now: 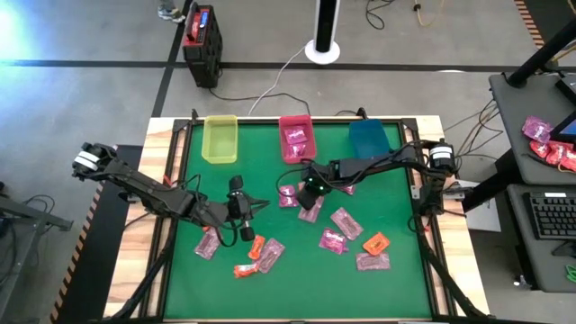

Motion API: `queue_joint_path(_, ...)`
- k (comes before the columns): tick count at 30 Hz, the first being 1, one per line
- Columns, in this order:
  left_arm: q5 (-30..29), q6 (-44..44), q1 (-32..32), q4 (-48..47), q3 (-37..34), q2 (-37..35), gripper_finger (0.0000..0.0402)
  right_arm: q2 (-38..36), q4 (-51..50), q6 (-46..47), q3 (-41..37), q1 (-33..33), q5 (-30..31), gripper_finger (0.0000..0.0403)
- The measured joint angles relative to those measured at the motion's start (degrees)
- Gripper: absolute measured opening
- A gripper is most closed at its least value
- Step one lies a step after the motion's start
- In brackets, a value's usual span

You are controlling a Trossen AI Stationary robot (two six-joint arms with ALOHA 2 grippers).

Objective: Sort candy by brand, put in halloween buckets
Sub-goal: Put the orange candy into the blue bin

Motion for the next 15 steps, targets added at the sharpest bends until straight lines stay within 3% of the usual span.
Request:
queue_joint_path(4, 0.0, 0.0, 0.0, -0.1, 0.0, 0.0, 0.0000, 0.0, 0.4, -0.5, 0.0, 0.1, 0.0, 0.0011)
queue_joint_path(15, 0.0, -0.3, 0.0, -0.3, 0.0, 0.0, 0.0000, -3.3, -0.1, -1.4, 0.3, 0.2, -0.3, 0.0009)
